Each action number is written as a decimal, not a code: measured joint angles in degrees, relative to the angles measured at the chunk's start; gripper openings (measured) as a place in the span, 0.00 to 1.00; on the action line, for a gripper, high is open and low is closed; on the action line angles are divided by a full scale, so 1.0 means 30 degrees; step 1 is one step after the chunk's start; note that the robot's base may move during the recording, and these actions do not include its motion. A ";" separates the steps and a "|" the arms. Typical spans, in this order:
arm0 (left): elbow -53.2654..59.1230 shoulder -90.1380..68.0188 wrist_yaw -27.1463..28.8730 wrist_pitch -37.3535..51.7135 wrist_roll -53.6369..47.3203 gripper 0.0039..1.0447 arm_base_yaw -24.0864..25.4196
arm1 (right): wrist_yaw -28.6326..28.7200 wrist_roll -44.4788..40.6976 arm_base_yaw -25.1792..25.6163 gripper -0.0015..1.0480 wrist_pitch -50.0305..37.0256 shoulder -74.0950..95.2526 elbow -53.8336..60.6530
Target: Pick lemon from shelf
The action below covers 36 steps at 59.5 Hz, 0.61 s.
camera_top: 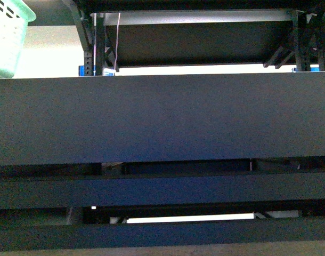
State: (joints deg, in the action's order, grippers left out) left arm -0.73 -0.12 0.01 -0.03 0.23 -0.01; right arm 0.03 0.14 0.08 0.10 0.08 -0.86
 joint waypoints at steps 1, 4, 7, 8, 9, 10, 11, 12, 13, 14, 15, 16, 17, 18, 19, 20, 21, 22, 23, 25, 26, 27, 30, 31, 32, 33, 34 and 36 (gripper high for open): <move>0.0000 0.0000 -0.0007 0.0000 0.0000 0.93 0.0000 | -0.0007 0.0000 0.0000 0.98 0.0000 0.0000 0.0000; 0.0000 0.0000 -0.0007 0.0000 0.0000 0.93 0.0000 | -0.0007 0.0000 0.0000 0.98 0.0000 0.0000 0.0000; 0.0000 0.0000 0.0007 0.0000 0.0000 0.93 0.0000 | -0.0007 0.0000 0.0000 0.98 0.0000 0.0000 0.0000; 0.0000 0.0000 0.0000 0.0000 0.0000 0.93 0.0000 | -0.0007 0.0000 0.0000 0.98 0.0000 0.0000 0.0000; 0.0000 0.0000 -0.0007 0.0000 0.0000 0.93 0.0000 | -0.0007 0.0000 0.0000 0.98 0.0000 0.0000 0.0000; 0.0000 0.0000 0.0000 0.0000 0.0000 0.93 0.0000 | -0.0007 0.0000 0.0000 0.98 0.0000 0.0000 0.0000; 0.0000 0.0000 0.0000 0.0000 0.0000 0.93 0.0000 | 0.0000 0.0000 0.0000 0.98 0.0000 0.0000 0.0000; 0.0000 0.0000 0.0000 0.0000 0.0000 0.93 0.0000 | 0.0000 0.0000 0.0000 0.98 0.0000 0.0000 0.0000; 0.0000 0.0000 0.0000 0.0000 0.0000 0.93 0.0000 | 0.0000 0.0000 0.0000 0.98 0.0000 0.0000 0.0000; 0.0000 0.0000 0.0007 0.0000 0.0000 0.93 0.0000 | -0.0007 0.0000 0.0000 0.98 0.0000 0.0000 0.0000; 0.0000 0.0000 0.0000 0.0000 0.0000 0.93 0.0000 | -0.0007 0.0000 0.0000 0.98 0.0000 0.0000 0.0000; 0.0000 0.0000 0.0000 0.0000 0.0000 0.93 0.0000 | -0.0007 0.0000 0.0000 0.98 0.0000 0.0000 0.0000; 0.0000 0.0000 0.0000 0.0000 0.0000 0.93 0.0000 | -0.0007 0.0000 0.0000 0.98 0.0000 0.0000 0.0000; 0.0000 0.0000 0.0000 0.0000 0.0000 0.93 0.0000 | -0.0007 0.0000 0.0000 0.98 0.0000 0.0000 0.0000; 0.0000 0.0000 0.0000 0.0000 0.0000 0.93 0.0000 | -0.0007 0.0000 0.0000 0.98 0.0000 0.0000 0.0000; 0.0000 0.0000 0.0000 0.0000 0.0000 0.93 0.0000 | -0.0007 0.0000 0.0000 0.98 0.0000 0.0000 0.0000; 0.0000 0.0000 0.0000 0.0000 0.0000 0.93 0.0000 | -0.0007 0.0000 0.0000 0.98 0.0000 0.0000 0.0000; 0.0000 0.0000 -0.0007 0.0000 0.0000 0.93 0.0000 | -0.0007 0.0000 0.0000 0.98 0.0000 0.0000 0.0000; 0.0000 0.0000 0.0000 0.0000 0.0000 0.93 0.0000 | 0.0000 0.0000 0.0000 0.98 0.0000 0.0000 0.0000; 0.0000 0.0000 0.0000 0.0000 0.0000 0.93 0.0000 | -0.0007 0.0000 0.0000 0.98 0.0000 0.0007 0.0000; 0.0000 0.0000 0.0000 0.0000 0.0000 0.93 0.0000 | -0.0015 0.0000 0.0000 0.98 0.0000 0.0015 0.0000; 0.0000 0.0000 -0.0007 0.0000 0.0000 0.93 0.0000 | -0.0007 0.0000 0.0000 0.98 0.0000 0.0029 0.0000; 0.0000 0.0000 0.0007 0.0000 0.0000 0.93 0.0000 | -0.0007 0.0000 0.0000 0.98 0.0000 0.0036 0.0000; 0.0000 0.0000 0.0015 0.0000 0.0000 0.93 0.0000 | -0.0007 0.0000 0.0000 0.98 0.0000 0.0029 0.0000; 0.0000 0.0000 0.0007 0.0000 0.0000 0.93 0.0000 | -0.0015 0.0000 0.0000 0.98 0.0000 0.0029 0.0000; 0.0000 0.0000 0.0007 0.0000 0.0000 0.93 0.0000 | -0.0007 0.0000 0.0000 0.98 0.0000 0.0036 0.0000; 0.0000 0.0000 -0.0007 0.0000 0.0000 0.93 0.0000 | 0.0000 0.0000 0.0000 0.98 0.0000 0.0029 0.0000; 0.0000 0.0000 0.0000 0.0000 0.0000 0.93 0.0000 | 0.0051 0.0000 0.0000 0.98 0.0000 0.0022 0.0000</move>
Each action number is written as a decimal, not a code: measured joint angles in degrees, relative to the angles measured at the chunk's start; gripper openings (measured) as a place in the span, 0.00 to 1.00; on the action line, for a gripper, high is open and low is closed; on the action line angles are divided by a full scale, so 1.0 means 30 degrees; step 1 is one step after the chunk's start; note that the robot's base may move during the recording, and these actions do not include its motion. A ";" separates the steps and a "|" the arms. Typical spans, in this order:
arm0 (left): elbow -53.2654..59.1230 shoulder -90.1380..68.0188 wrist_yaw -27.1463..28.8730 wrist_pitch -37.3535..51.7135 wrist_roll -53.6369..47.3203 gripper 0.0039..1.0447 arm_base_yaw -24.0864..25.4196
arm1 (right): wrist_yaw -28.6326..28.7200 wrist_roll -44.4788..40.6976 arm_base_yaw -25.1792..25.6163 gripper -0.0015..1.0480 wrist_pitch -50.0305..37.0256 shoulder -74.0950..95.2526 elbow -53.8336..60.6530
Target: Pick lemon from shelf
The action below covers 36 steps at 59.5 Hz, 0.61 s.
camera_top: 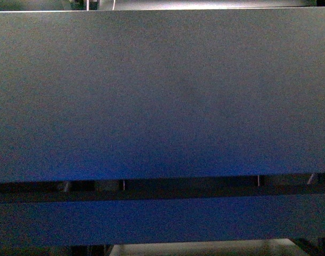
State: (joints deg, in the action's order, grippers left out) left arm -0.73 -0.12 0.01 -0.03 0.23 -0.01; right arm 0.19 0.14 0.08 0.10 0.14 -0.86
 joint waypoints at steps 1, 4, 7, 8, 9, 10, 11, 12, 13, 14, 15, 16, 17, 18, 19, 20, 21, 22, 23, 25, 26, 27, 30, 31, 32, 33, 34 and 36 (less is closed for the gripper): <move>0.0000 0.0000 0.0007 0.0000 0.0000 0.93 0.0000 | -0.0022 0.0000 0.0000 0.98 0.0000 0.0000 0.0000; 0.0000 0.0000 -0.0007 0.0000 0.0007 0.93 0.0000 | -0.0015 0.0000 0.0000 0.98 0.0000 0.0000 0.0000; 0.0000 0.0000 0.0007 0.0000 0.0000 0.93 0.0000 | -0.0015 0.0000 0.0000 0.98 0.0000 0.0000 0.0000; 0.0000 0.0000 0.0000 0.0000 0.0000 0.93 0.0000 | -0.0015 0.0000 0.0000 0.98 0.0000 0.0000 0.0000; 0.0000 0.0000 -0.0007 0.0000 0.0000 0.93 0.0000 | -0.0015 0.0007 0.0000 0.98 0.0000 0.0000 0.0000; 0.0000 0.0000 0.0007 0.0000 0.0007 0.93 0.0000 | -0.0015 0.0000 0.0000 0.98 0.0000 0.0000 0.0000; 0.0000 0.0000 0.0000 0.0000 0.0000 0.93 0.0000 | -0.0015 0.0000 0.0000 0.98 0.0000 0.0000 0.0000; 0.0000 0.0000 -0.0015 0.0000 0.0000 0.93 0.0000 | -0.0015 0.0000 0.0000 0.98 0.0000 0.0000 0.0000; 0.0000 0.0000 -0.0007 0.0000 0.0000 0.93 0.0000 | -0.0022 0.0000 0.0000 0.98 0.0000 0.0000 0.0000; 0.0000 0.0000 -0.0007 0.0000 0.0000 0.93 0.0000 | -0.0022 0.0000 0.0000 0.98 0.0000 0.0000 0.0000; 0.0000 0.0000 -0.0007 0.0000 0.0000 0.93 0.0000 | -0.0029 0.0000 0.0000 0.98 0.0000 0.0000 0.0000; 0.0000 0.0000 -0.0007 0.0000 0.0000 0.93 0.0000 | -0.0022 0.0007 0.0000 0.98 0.0000 0.0000 0.0000; 0.0000 0.0000 0.0000 0.0000 0.0000 0.93 0.0000 | -0.0022 0.0000 0.0000 0.98 0.0000 0.0000 0.0000; 0.0000 0.0000 0.0000 0.0000 0.0000 0.93 0.0000 | -0.0015 0.0000 0.0000 0.98 0.0000 0.0000 0.0000; 0.0000 0.0000 -0.0007 0.0000 0.0000 0.93 0.0000 | -0.0022 0.0000 0.0000 0.98 0.0000 0.0000 0.0000; 0.0000 0.0000 0.0007 0.0000 0.0007 0.93 0.0000 | -0.0022 0.0000 0.0000 0.98 0.0000 0.0000 0.0000; 0.0000 0.0000 0.0000 0.0000 0.0000 0.93 0.0000 | -0.0015 0.0000 0.0000 0.98 0.0000 0.0000 0.0000; 0.0000 0.0000 0.0007 0.0000 0.0000 0.93 0.0000 | -0.0015 0.0007 0.0000 0.98 0.0000 0.0000 0.0000; 0.0000 0.0000 0.0000 0.0000 0.0000 0.93 0.0000 | -0.0007 0.0000 0.0000 0.98 0.0000 0.0000 0.0000; 0.0000 0.0000 0.0000 0.0000 0.0000 0.93 0.0000 | -0.0007 0.0007 0.0000 0.98 0.0000 0.0000 0.0000; 0.0000 0.0000 0.0007 0.0000 0.0000 0.93 0.0000 | -0.0007 0.0007 0.0000 0.98 0.0000 0.0000 0.0000; 0.0000 0.0000 0.0000 0.0000 0.0015 0.93 0.0000 | 0.0000 0.0000 0.0000 0.98 0.0000 0.0000 0.0000; 0.0000 0.0000 -0.0007 0.0000 -0.0007 0.93 0.0000 | -0.0022 0.0000 0.0000 0.98 0.0000 0.0000 0.0000; 0.0000 0.0000 0.0000 0.0000 0.0007 0.93 0.0000 | -0.0007 -0.0007 0.0000 0.98 0.0000 0.0000 0.0000; 0.0000 0.0000 0.0000 0.0000 0.0000 0.93 0.0000 | -0.0022 0.0015 0.0000 0.98 0.0000 0.0000 0.0000; 0.0000 0.0000 0.0007 0.0000 -0.0007 0.93 0.0000 | -0.0022 0.0000 0.0000 0.98 0.0000 0.0000 0.0000; 0.0000 0.0000 0.0000 0.0000 0.0000 0.93 0.0000 | -0.0015 -0.0007 0.0000 0.98 0.0000 0.0000 0.0000; 0.0000 0.0000 0.0015 0.0000 0.0000 0.93 0.0000 | -0.0015 0.0000 0.0000 0.98 0.0000 0.0000 0.0000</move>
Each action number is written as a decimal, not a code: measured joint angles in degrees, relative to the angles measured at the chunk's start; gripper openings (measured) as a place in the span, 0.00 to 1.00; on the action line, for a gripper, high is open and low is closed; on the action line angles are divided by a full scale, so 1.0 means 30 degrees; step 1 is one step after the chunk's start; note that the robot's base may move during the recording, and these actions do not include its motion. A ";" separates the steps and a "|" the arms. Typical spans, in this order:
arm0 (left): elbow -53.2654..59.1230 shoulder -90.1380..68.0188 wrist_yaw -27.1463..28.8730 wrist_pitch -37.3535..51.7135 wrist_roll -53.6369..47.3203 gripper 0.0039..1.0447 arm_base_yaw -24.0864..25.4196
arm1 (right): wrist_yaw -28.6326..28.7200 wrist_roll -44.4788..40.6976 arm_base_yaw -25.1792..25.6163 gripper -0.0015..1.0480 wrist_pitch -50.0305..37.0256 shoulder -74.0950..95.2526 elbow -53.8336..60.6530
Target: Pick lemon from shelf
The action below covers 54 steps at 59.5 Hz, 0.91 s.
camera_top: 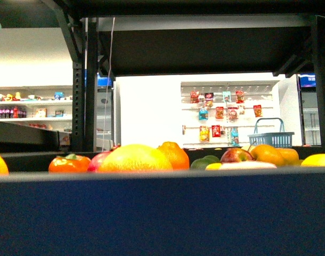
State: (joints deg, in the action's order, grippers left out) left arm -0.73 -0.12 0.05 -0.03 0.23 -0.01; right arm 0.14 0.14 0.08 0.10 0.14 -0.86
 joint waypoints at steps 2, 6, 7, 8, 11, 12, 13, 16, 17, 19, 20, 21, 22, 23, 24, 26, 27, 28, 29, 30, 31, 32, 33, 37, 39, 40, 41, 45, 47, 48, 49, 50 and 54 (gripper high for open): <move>0.0000 0.0000 -0.0007 0.0000 0.0000 0.93 0.0000 | 0.0000 0.0000 0.0000 0.98 0.0000 0.0000 0.0000; 0.0000 0.0000 -0.0015 0.0000 0.0000 0.93 0.0000 | 0.0007 -0.0015 0.0000 0.98 0.0000 0.0000 0.0000; 0.0000 0.0000 -0.0015 0.0000 0.0007 0.93 0.0000 | 0.0015 0.0000 0.0000 0.98 0.0000 0.0000 0.0000; 0.0000 0.0000 -0.0007 0.0000 -0.0007 0.93 0.0000 | 0.0000 0.0015 0.0000 0.98 0.0000 0.0000 0.0000; 0.0000 0.0000 -0.0015 0.0000 -0.0007 0.93 0.0000 | 0.0000 0.0000 0.0000 0.98 0.0000 0.0000 0.0000; 0.0000 0.0000 -0.0007 0.0000 0.0000 0.93 0.0000 | 0.0007 -0.0007 0.0000 0.98 0.0000 0.0000 0.0000; 0.0000 0.0000 -0.0015 0.0000 0.0007 0.93 0.0000 | 0.0000 0.0000 0.0000 0.98 0.0000 0.0000 0.0000; 0.0000 0.0000 -0.0015 0.0000 0.0000 0.93 0.0000 | -0.0007 0.0000 0.0000 0.98 0.0000 0.0000 0.0000; 0.0000 0.0000 -0.0015 0.0000 0.0000 0.93 0.0000 | -0.0015 0.0007 0.0000 0.98 0.0000 0.0000 0.0000; 0.0000 0.0000 -0.0015 0.0000 0.0000 0.93 0.0000 | -0.0007 0.0007 0.0000 0.98 0.0000 0.0000 0.0000; 0.0000 0.0000 -0.0015 0.0000 -0.0007 0.93 0.0000 | -0.0007 0.0007 0.0000 0.98 0.0000 0.0000 0.0000; 0.0000 0.0000 -0.0015 0.0000 0.0000 0.93 0.0000 | -0.0007 0.0000 0.0000 0.98 0.0000 0.0000 0.0000; 0.0000 0.0000 -0.0015 0.0000 0.0000 0.93 0.0000 | -0.0007 0.0000 0.0000 0.98 0.0000 0.0000 0.0000; 0.0000 0.0000 -0.0015 0.0000 0.0007 0.93 0.0000 | 0.0029 0.0000 0.0000 0.98 0.0000 0.0000 0.0000; 0.0000 0.0000 -0.0007 0.0000 0.0000 0.93 0.0000 | -0.0007 0.0007 0.0000 0.98 0.0000 0.0000 0.0000; 0.0000 0.0000 -0.0007 0.0000 0.0000 0.93 0.0000 | 0.0007 -0.0007 0.0000 0.98 0.0000 0.0000 0.0000; 0.0000 0.0000 -0.0015 0.0000 -0.0007 0.93 0.0000 | 0.0000 0.0000 0.0000 0.98 0.0000 0.0000 0.0000; 0.0000 0.0000 -0.0015 0.0000 0.0000 0.93 0.0000 | 0.0000 0.0000 0.0000 0.98 0.0000 0.0000 0.0000; 0.0000 0.0000 -0.0015 0.0000 0.0000 0.93 0.0000 | -0.0007 -0.0007 0.0000 0.98 0.0000 0.0000 0.0000; 0.0000 0.0000 -0.0015 0.0000 0.0000 0.93 0.0000 | -0.0015 0.0000 0.0000 0.98 0.0000 0.0000 0.0000; 0.0000 0.0000 -0.0015 0.0000 0.0000 0.93 0.0000 | -0.0007 0.0000 0.0000 0.98 0.0000 0.0000 0.0000; 0.0000 0.0000 -0.0022 0.0000 -0.0007 0.93 0.0000 | -0.0007 0.0000 0.0000 0.98 0.0000 0.0000 0.0000; 0.0000 0.0000 -0.0015 0.0000 0.0000 0.93 0.0000 | -0.0007 0.0000 0.0000 0.98 0.0000 0.0000 0.0000; 0.0000 0.0000 -0.0022 0.0000 0.0000 0.93 0.0000 | 0.0000 0.0000 0.0000 0.98 0.0007 0.0000 0.0000; 0.0000 0.0000 -0.0007 0.0000 -0.0007 0.93 0.0000 | -0.0007 0.0000 0.0000 0.98 0.0000 0.0000 0.0000; 0.0000 0.0000 -0.0007 0.0000 0.0007 0.93 0.0000 | 0.0015 -0.0007 0.0000 0.98 0.0000 0.0000 0.0000; 0.0000 0.0000 -0.0015 0.0000 0.0000 0.93 0.0000 | 0.0000 0.0015 0.0000 0.98 0.0000 0.0000 0.0000; 0.0000 0.0000 -0.0022 0.0000 -0.0007 0.93 0.0000 | 0.0015 -0.0007 0.0000 0.98 0.0000 0.0000 0.0000; 0.0000 0.0000 -0.0007 0.0000 0.0007 0.93 0.0000 | 0.0007 0.0000 0.0000 0.98 0.0000 0.0000 0.0000; 0.0000 0.0000 -0.0015 0.0000 0.0000 0.93 0.0000 | -0.0015 0.0000 0.0000 0.98 0.0000 0.0000 0.0000; 0.0000 0.0000 -0.0007 0.0000 0.0007 0.93 0.0000 | 0.0000 0.0000 0.0000 0.98 0.0000 0.0000 0.0000; 0.0000 0.0000 -0.0007 0.0000 -0.0007 0.93 0.0000 | 0.0000 -0.0007 0.0000 0.98 0.0000 0.0000 0.0000; 0.0000 0.0000 -0.0015 0.0000 0.0000 0.93 0.0000 | 0.0000 0.0007 0.0000 0.98 0.0000 0.0000 0.0000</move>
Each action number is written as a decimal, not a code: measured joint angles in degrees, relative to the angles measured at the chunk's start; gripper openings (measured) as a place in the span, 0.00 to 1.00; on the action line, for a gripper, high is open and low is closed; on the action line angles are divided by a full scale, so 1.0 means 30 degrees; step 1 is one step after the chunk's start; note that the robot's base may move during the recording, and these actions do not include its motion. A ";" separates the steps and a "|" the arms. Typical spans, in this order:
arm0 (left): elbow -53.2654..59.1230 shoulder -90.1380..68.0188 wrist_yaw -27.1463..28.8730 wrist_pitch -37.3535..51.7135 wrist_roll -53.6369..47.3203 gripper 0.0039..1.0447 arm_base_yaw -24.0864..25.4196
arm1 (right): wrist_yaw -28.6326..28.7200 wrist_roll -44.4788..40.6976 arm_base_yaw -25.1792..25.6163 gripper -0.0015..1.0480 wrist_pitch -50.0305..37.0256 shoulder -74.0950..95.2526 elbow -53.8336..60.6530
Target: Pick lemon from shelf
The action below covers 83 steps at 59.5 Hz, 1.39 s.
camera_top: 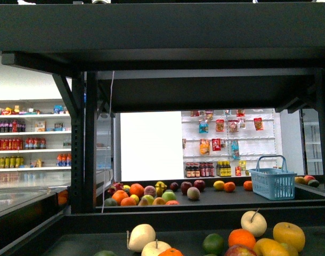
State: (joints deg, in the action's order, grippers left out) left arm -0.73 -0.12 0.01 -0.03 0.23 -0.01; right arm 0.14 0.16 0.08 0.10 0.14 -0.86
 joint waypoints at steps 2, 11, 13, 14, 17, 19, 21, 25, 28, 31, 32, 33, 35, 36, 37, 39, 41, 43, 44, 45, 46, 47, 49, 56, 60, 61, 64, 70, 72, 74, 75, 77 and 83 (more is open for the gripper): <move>0.0000 0.0000 0.0007 0.0000 0.0000 0.93 0.0000 | 0.0000 -0.0015 0.0000 0.98 0.0000 0.0000 0.0000; 0.0000 0.0000 0.0007 0.0000 0.0000 0.93 0.0000 | 0.0000 -0.0007 0.0000 0.98 0.0000 0.0000 0.0000; 0.0000 0.0000 0.0000 0.0000 0.0000 0.93 0.0000 | 0.0007 -0.0007 0.0000 0.98 0.0000 0.0000 0.0000; 0.0000 0.0000 -0.0015 0.0000 -0.0007 0.93 0.0000 | -0.0007 0.0015 0.0000 0.98 0.0007 0.0000 0.0000; 0.0000 0.0000 -0.0007 0.0000 0.0000 0.93 0.0000 | 0.0015 -0.0015 0.0000 0.98 0.0000 0.0000 0.0000; 0.0000 0.0000 0.0007 0.0000 0.0000 0.93 0.0000 | 0.0007 -0.0007 0.0000 0.98 0.0007 0.0000 0.0000; 0.0000 0.0000 0.0007 0.0000 0.0000 0.93 0.0000 | -0.0007 0.0007 0.0000 0.98 0.0000 0.0000 0.0000; 0.0000 0.0000 0.0007 0.0000 0.0007 0.93 0.0000 | -0.0007 -0.0007 0.0000 0.98 0.0000 0.0000 0.0000; 0.0000 0.0000 0.0007 0.0000 -0.0007 0.93 0.0000 | 0.0007 -0.0007 0.0000 0.98 0.0000 0.0000 0.0000; 0.0000 0.0000 0.0000 0.0000 0.0000 0.93 0.0000 | 0.0000 0.0000 0.0000 0.98 0.0000 0.0000 0.0000; 0.0000 0.0000 -0.0007 0.0000 0.0000 0.93 0.0000 | 0.0007 -0.0007 0.0000 0.98 0.0000 0.0000 0.0000; 0.0000 0.0000 0.0000 0.0000 0.0000 0.93 0.0000 | 0.0022 -0.0007 0.0000 0.98 0.0007 0.0000 0.0000; 0.0000 0.0000 0.0000 0.0000 0.0000 0.93 0.0000 | 0.0000 0.0000 0.0000 0.98 0.0000 0.0000 0.0000; 0.0000 0.0000 -0.0007 0.0000 0.0000 0.93 0.0000 | 0.0036 -0.0007 0.0000 0.98 0.0000 0.0000 0.0000; 0.0000 0.0000 0.0007 0.0007 -0.0007 0.93 0.0000 | -0.0007 0.0007 0.0000 0.98 0.0007 0.0000 0.0000; 0.0000 0.0000 -0.0029 0.0007 0.0000 0.93 0.0000 | 0.0000 -0.0007 0.0000 0.98 0.0000 0.0000 0.0000; 0.0000 0.0000 -0.0015 0.0007 0.0000 0.93 0.0000 | 0.0000 -0.0007 0.0000 0.98 0.0000 0.0000 0.0000; 0.0000 0.0000 0.0000 0.0007 0.0000 0.93 0.0000 | 0.0000 0.0000 0.0000 0.98 0.0000 0.0000 0.0000; 0.0000 0.0000 0.0000 0.0000 0.0000 0.93 0.0000 | -0.0007 -0.0007 0.0000 0.98 -0.0007 0.0000 0.0000; 0.0000 0.0000 0.0007 0.0000 0.0000 0.93 0.0000 | 0.0029 -0.0007 0.0000 0.98 0.0000 0.0000 0.0000; 0.0000 0.0000 0.0007 0.0007 -0.0007 0.93 0.0000 | 0.0007 0.0000 0.0000 0.98 0.0000 0.0000 0.0000; 0.0000 0.0000 0.0000 0.0000 0.0000 0.93 0.0000 | 0.0000 -0.0007 0.0000 0.98 0.0000 0.0000 0.0000; 0.0000 0.0000 0.0000 0.0000 0.0000 0.93 0.0000 | 0.0007 -0.0007 0.0000 0.98 0.0000 0.0000 0.0000; 0.0000 0.0000 0.0000 0.0007 0.0000 0.93 0.0000 | 0.0007 -0.0007 0.0000 0.98 0.0000 0.0000 0.0000; -0.0138 -0.0248 0.1705 -0.0546 0.0780 0.93 -0.0503 | 0.0015 -0.0007 0.0000 0.98 0.0000 0.0000 0.0000; -0.0189 -0.0393 0.2208 -0.0765 0.0933 0.93 -0.0714 | 0.0022 -0.0007 0.0000 0.98 0.0000 0.0000 0.0000; -0.0510 -0.1647 0.3971 -0.1428 0.3009 0.93 -0.1355 | -0.0044 0.0000 0.0000 0.98 0.0000 0.0000 0.0000; -0.2113 -0.4575 0.1180 -0.2222 0.7308 0.93 0.0102 | -0.0022 -0.0007 0.0000 0.98 0.0000 0.0000 0.0000; -0.2827 -0.5384 0.0262 -0.2200 0.8568 0.93 0.0699 | -0.0029 -0.0007 0.0000 0.98 0.0000 0.0000 0.0000; -0.3614 -0.6178 -0.1122 -0.2113 0.9981 0.93 0.1377 | -0.0036 -0.0007 0.0000 0.98 0.0000 0.0000 0.0000; -0.4167 -0.6754 -0.1982 -0.1923 1.0644 0.93 0.1909 | -0.0036 -0.0007 0.0000 0.98 0.0000 0.0000 0.0000; -0.5362 -0.7927 -0.3672 -0.1428 1.2502 0.93 0.3096 | -0.0036 -0.0007 0.0000 0.98 0.0000 0.0000 0.0000; -0.8510 -1.1111 -0.7206 -0.0969 1.6276 0.93 0.6339 | -0.0036 0.0000 0.0000 0.98 0.0000 0.0000 0.0000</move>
State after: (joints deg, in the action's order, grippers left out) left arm -26.26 -33.45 -21.61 -2.94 49.06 19.00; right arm 0.03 0.16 0.08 0.10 0.14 -0.86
